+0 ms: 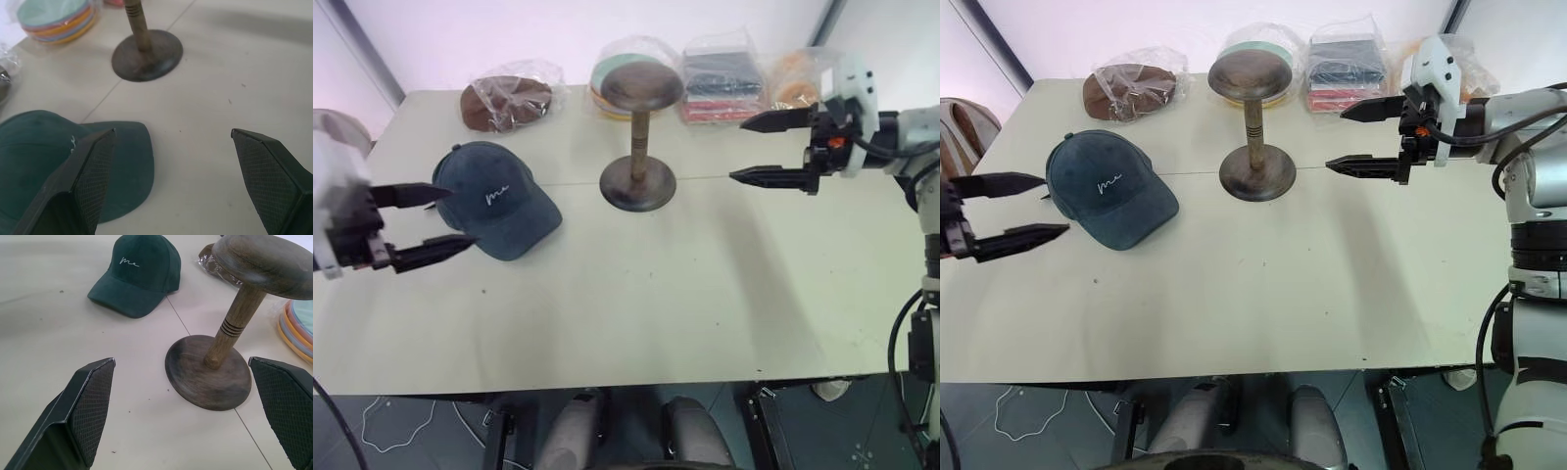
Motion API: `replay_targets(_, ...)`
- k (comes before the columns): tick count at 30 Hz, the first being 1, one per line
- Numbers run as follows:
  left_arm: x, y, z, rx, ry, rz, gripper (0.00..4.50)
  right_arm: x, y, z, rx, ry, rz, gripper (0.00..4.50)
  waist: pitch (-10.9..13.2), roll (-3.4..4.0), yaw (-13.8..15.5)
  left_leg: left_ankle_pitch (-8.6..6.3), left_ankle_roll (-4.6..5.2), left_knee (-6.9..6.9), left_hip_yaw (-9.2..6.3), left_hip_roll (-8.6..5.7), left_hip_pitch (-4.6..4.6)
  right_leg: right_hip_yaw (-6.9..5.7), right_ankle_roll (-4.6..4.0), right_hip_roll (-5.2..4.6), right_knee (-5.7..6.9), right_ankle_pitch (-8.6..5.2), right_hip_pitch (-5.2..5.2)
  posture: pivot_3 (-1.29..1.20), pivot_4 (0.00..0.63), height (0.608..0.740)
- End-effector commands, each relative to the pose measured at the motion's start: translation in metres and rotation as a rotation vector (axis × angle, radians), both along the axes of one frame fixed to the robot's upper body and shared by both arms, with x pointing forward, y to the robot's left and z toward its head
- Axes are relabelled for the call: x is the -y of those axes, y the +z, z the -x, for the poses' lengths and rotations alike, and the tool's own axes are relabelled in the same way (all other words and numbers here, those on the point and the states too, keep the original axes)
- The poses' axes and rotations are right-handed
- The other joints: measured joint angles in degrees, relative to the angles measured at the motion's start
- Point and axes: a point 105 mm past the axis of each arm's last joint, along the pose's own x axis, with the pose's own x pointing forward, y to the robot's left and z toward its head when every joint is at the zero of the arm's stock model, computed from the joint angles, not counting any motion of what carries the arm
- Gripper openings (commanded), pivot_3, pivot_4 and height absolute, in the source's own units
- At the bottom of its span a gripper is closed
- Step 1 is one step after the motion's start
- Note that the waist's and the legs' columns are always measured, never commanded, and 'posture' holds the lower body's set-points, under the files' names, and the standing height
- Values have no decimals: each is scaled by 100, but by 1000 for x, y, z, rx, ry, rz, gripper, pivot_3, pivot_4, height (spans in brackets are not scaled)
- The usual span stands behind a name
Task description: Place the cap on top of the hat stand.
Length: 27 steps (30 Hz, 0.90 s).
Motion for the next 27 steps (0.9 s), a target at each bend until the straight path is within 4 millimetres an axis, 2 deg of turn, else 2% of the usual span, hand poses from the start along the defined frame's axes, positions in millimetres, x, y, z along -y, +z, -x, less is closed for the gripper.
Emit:
replay_targets(1,5,-12,-10,89,49,-154,3962,-4,13,5,46,23,3,4500,0,0,2,0,0,0,0,0,0,0,0,0,0,0,0,0,150,740)
replay_targets(7,18,-45,-22,137,107,-314,3962,-6,11,5,36,30,6,4500,0,0,9,0,0,-1,1,0,-1,1,0,1,1,0,-2,0,150,740)
replay_targets(11,12,-69,-37,225,198,-524,3962,-9,12,5,29,45,6,4500,0,0,11,0,1,-1,2,0,2,1,0,2,2,1,0,0,150,740)
replay_targets(16,5,-70,-51,340,301,-630,3962,-12,20,8,18,70,-31,4500,0,0,16,0,1,-2,2,0,-1,1,0,4,3,1,-4,0,150,740)
replay_targets(20,10,-75,-56,390,344,-636,3962,-12,22,10,8,74,-31,4500,0,-1,23,0,1,-2,2,-1,-1,0,0,4,3,1,-2,0,150,740)
replay_targets(27,36,-98,-53,362,270,-607,3962,-12,23,11,3,74,-22,4500,0,-1,26,0,1,-1,1,-1,-2,-1,1,4,5,1,-3,0,150,740)
